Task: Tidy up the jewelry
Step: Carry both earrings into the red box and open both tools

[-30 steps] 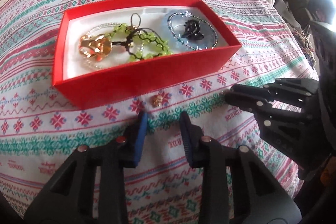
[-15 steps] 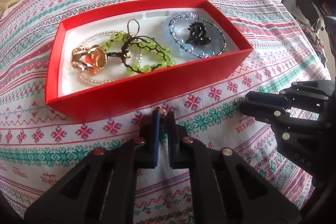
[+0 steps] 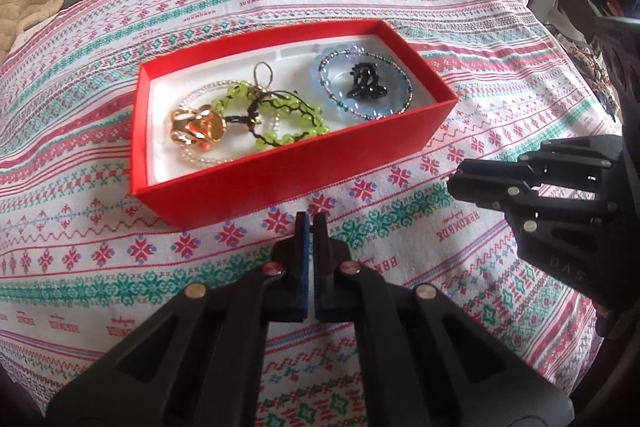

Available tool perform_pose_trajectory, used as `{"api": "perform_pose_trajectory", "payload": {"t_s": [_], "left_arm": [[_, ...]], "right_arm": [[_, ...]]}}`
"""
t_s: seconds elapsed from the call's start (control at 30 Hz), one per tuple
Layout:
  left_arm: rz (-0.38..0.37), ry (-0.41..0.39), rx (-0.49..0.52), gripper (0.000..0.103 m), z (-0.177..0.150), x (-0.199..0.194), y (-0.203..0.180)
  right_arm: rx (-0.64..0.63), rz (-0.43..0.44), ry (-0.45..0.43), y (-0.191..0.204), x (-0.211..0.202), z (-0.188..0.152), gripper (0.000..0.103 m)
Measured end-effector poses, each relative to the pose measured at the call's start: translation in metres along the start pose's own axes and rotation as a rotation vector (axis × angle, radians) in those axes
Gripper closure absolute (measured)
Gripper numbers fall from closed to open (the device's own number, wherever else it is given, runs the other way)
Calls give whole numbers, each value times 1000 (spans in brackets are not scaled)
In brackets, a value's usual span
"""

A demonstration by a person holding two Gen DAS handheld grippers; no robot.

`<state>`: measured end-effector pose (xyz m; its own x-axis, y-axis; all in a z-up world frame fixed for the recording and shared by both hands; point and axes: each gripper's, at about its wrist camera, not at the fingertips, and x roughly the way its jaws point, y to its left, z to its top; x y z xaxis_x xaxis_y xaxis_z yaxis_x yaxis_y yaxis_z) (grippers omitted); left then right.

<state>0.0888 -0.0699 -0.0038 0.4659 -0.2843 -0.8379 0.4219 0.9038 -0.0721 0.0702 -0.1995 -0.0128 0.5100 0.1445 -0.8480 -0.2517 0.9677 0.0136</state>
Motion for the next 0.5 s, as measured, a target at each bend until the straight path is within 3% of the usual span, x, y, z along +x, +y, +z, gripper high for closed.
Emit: {"api": "perform_pose_trajectory", "payload": {"t_s": [0.5], "left_arm": [[-18, -125, -24, 101, 27, -49, 8]], "right_arm": [[61, 56, -127, -1, -33, 36, 93]]}}
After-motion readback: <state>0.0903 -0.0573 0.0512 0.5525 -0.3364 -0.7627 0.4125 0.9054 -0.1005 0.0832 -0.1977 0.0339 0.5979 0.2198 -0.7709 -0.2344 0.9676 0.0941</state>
